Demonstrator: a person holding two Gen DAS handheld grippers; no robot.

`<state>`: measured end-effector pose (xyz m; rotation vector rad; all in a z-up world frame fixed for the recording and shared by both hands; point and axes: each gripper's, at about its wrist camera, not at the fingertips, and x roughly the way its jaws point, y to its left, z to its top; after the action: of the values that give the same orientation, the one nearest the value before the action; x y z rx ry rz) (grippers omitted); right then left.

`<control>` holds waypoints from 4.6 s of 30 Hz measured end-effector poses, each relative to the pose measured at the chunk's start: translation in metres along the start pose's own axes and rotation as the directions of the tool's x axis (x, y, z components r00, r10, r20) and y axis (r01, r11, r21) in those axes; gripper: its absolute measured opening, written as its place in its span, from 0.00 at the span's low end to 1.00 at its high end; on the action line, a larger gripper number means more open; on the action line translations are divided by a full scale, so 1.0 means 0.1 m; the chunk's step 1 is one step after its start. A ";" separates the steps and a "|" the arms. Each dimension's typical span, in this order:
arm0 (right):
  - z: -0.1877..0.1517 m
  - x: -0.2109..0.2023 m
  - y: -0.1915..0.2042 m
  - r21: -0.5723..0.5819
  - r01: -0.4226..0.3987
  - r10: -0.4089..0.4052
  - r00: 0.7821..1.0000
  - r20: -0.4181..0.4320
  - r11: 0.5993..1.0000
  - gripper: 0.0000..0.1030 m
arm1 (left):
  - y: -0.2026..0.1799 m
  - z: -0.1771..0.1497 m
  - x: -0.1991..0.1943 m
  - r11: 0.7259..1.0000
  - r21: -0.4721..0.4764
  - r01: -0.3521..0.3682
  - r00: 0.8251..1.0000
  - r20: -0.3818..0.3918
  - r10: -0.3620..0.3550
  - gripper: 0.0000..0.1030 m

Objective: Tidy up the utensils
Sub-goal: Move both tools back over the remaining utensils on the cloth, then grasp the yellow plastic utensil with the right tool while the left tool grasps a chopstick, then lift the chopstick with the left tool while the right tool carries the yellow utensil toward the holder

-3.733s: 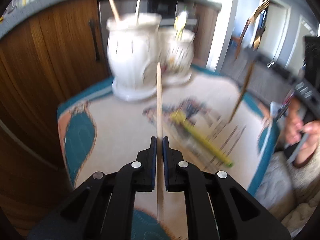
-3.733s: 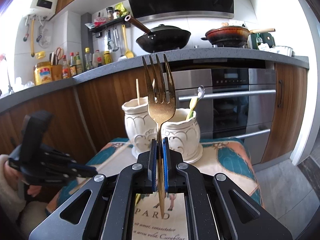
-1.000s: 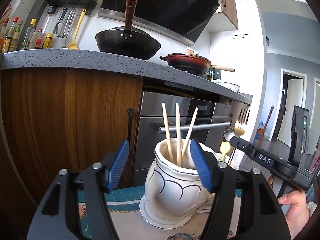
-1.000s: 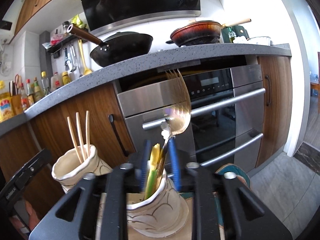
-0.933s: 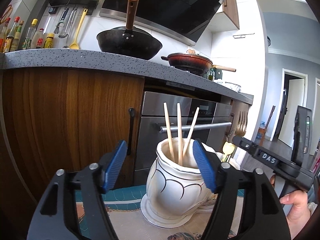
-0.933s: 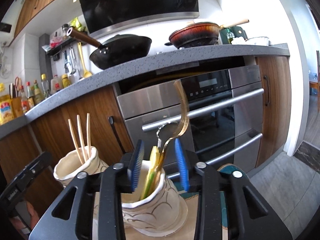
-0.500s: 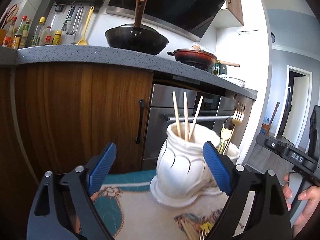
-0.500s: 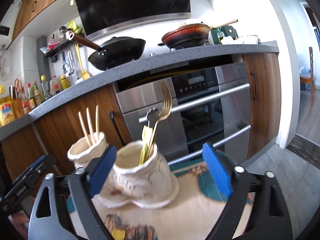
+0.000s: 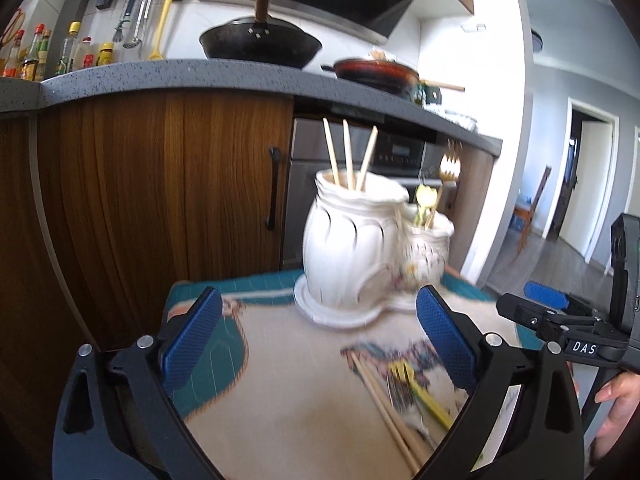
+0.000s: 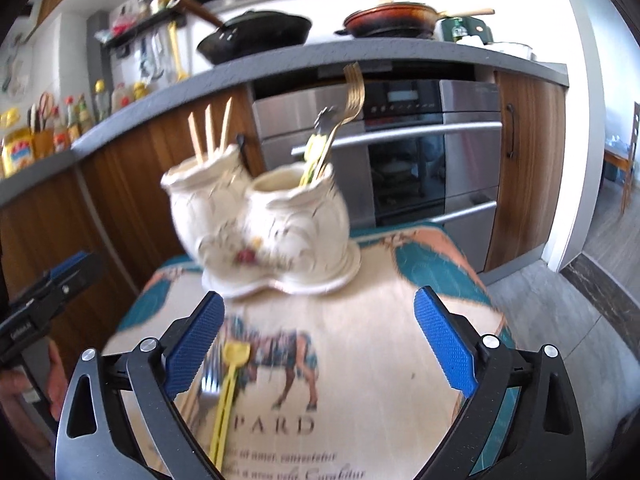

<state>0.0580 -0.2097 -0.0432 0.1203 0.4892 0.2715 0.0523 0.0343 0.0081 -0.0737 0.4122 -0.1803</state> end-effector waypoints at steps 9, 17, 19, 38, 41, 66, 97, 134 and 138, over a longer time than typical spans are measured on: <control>-0.25 0.03 0.16 -0.079 -0.042 0.033 0.993 -0.114 0.996 0.93 | -0.09 -0.22 -0.03 0.999 0.042 0.017 0.993 -0.115 -0.012 0.94; -0.39 0.19 0.36 -0.147 -0.109 0.072 0.968 -0.239 0.983 0.92 | -0.06 -0.31 0.10 0.998 0.056 0.014 0.983 -0.185 -0.004 0.94; -0.42 0.24 0.40 -0.152 -0.135 0.089 0.958 -0.274 0.979 0.86 | -0.02 -0.33 0.13 0.998 0.052 0.018 0.980 -0.199 -0.007 0.94; -0.51 0.32 0.45 -0.221 -0.158 0.077 0.939 -0.335 0.962 0.10 | -0.44 -0.61 0.28 0.951 0.245 0.187 0.890 -0.452 -0.058 0.59; -0.52 0.33 0.43 -0.221 -0.150 0.070 0.939 -0.336 0.964 0.10 | -0.47 -0.65 0.29 0.945 0.244 0.216 0.877 -0.475 -0.078 0.58; -0.50 0.36 0.37 -0.258 -0.135 0.040 0.939 -0.342 0.957 0.10 | -0.33 -0.66 0.40 0.938 0.316 0.144 0.858 -0.511 0.041 0.04; -0.22 0.17 0.11 -0.147 -0.228 0.190 0.954 -0.234 0.963 0.10 | -0.18 -0.44 0.18 0.950 0.229 0.213 0.866 -0.495 -0.075 0.04; 1.05 0.79 -0.17 0.139 -0.323 0.269 0.912 0.311 0.936 0.10 | -0.03 1.00 0.68 0.967 -0.097 0.237 0.940 0.273 -0.204 0.04; 0.99 0.83 -0.19 0.140 -0.334 0.281 0.911 0.301 0.932 0.10 | -0.04 1.04 0.80 0.968 -0.106 0.227 0.936 0.297 -0.187 0.04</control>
<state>0.1808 -0.2094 0.0032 0.4190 0.2130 0.5117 0.1661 0.0191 0.0723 -0.2779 0.1269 -0.3454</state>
